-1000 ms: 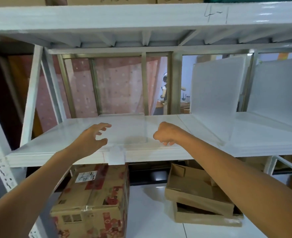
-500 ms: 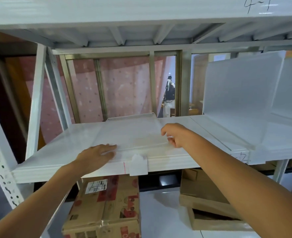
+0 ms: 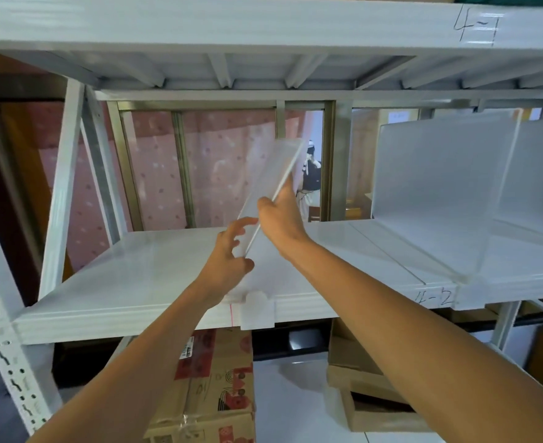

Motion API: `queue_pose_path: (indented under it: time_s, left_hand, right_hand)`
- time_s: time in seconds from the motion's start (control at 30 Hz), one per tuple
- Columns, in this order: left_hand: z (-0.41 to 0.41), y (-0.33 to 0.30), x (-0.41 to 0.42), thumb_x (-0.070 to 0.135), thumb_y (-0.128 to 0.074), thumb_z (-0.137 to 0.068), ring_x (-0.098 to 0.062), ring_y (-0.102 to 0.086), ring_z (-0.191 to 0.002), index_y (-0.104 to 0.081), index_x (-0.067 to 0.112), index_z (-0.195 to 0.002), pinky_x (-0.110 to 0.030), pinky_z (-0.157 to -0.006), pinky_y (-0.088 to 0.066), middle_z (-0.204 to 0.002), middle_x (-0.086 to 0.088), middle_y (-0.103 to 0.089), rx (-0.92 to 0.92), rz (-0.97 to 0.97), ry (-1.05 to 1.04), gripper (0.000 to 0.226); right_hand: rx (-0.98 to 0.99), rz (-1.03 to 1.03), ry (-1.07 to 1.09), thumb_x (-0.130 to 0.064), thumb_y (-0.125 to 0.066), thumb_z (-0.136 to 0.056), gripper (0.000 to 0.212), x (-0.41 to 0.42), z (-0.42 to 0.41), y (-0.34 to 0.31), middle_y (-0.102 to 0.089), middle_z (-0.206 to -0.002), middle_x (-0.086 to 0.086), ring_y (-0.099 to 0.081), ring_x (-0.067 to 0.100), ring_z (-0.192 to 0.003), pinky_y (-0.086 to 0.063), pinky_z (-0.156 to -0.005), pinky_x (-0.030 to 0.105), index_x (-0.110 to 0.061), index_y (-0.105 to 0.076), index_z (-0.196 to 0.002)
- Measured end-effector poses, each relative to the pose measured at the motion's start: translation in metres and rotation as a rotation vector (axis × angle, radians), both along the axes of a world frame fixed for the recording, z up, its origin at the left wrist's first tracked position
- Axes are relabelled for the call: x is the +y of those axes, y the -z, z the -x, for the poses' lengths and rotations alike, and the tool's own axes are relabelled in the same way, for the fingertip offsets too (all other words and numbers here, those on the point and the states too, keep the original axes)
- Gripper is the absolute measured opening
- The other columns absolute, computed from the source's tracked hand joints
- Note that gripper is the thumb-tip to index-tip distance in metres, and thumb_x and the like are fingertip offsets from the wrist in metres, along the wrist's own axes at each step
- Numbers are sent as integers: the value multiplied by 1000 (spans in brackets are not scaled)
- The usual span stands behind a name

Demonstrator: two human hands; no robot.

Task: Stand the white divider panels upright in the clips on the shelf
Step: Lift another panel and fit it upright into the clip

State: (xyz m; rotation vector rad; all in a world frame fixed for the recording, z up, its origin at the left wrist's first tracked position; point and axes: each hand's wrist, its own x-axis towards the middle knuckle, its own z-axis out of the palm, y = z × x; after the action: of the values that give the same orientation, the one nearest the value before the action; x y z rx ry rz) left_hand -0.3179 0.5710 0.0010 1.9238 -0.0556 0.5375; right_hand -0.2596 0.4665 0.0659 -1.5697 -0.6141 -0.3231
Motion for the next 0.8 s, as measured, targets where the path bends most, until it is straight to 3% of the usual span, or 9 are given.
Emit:
queue_pose_path:
  time_s: [0.07, 0.13, 0.27, 0.3, 0.4, 0.47, 0.57, 0.67, 0.8]
  left_hand:
    - [-1, -6, -5, -3, -51, -61, -23, -29, -138, -43, 58, -123, -53, -104, -39, -149, 5, -32, -17, 79, 63, 87]
    - [-3, -12, -10, -4, -53, -65, -19, -25, -139, -32, 56, -137, -53, -102, -42, -152, 8, -28, -21, 109, 104, 96]
    - [-7, -21, -19, -11, -55, -74, -19, -30, -134, -23, 47, -147, -23, -75, -48, -154, 6, -28, -55, 103, 98, 99]
    - [-8, -22, -19, -11, -56, -74, -20, -33, -132, -23, 46, -148, -20, -68, -48, -153, 4, -29, -49, 105, 95, 98]
    - [-12, -19, -17, -2, -58, -66, -45, -38, -129, -27, 48, -146, -21, -58, -47, -149, -5, -35, -35, 127, 137, 99]
    - [-14, -18, -16, 2, -58, -62, -52, -35, -128, -29, 50, -144, -22, -58, -47, -147, -7, -37, -28, 120, 156, 99]
    - [-14, -19, -17, 3, -59, -63, -42, -41, -129, -27, 51, -145, -23, -61, -48, -147, 0, -36, -22, 103, 151, 100]
    - [-12, -19, -16, 4, -60, -66, -29, -41, -131, -24, 52, -145, -22, -64, -49, -148, 5, -36, -22, 84, 141, 99]
    - [-9, -21, -12, 4, -60, -68, -27, -41, -129, -25, 50, -146, -19, -61, -50, -148, 5, -36, -7, 85, 116, 98]
  right_hand:
    - [-55, 94, -7, -4, -42, -94, 69, 0, 5, -13, -60, -115, 3, -62, 11, -74, -55, -63, 26, -25, -12, -153]
    - [-108, 149, -8, -5, -39, -95, 69, -2, 10, -27, -60, -113, 2, -66, 21, -77, -60, -70, 36, -30, -10, -153]
    - [-165, 233, -6, -3, -38, -95, 74, -7, 16, -43, -58, -119, 7, -66, 26, -87, -59, -75, 44, -34, -6, -153]
    - [-171, 250, -3, -3, -39, -94, 75, -8, 18, -44, -58, -118, 8, -66, 28, -88, -59, -75, 45, -34, -5, -153]
    - [-160, 286, 22, -3, -41, -95, 76, -12, 17, -46, -60, -120, 15, -67, 31, -87, -58, -77, 47, -32, -2, -154]
    - [-147, 296, 32, -4, -41, -95, 76, -14, 17, -47, -59, -123, 17, -66, 29, -87, -57, -79, 45, -31, -1, -154]
    - [-148, 307, 26, -4, -41, -96, 75, -16, 19, -47, -59, -123, 15, -65, 27, -85, -57, -80, 43, -31, -2, -154]
    - [-136, 300, 9, -4, -40, -96, 75, -14, 18, -47, -58, -124, 15, -64, 31, -98, -57, -83, 42, -32, -2, -154]
    - [-135, 292, -17, -2, -40, -95, 76, -10, 18, -47, -56, -128, 18, -61, 34, -107, -55, -88, 42, -30, -2, -154]
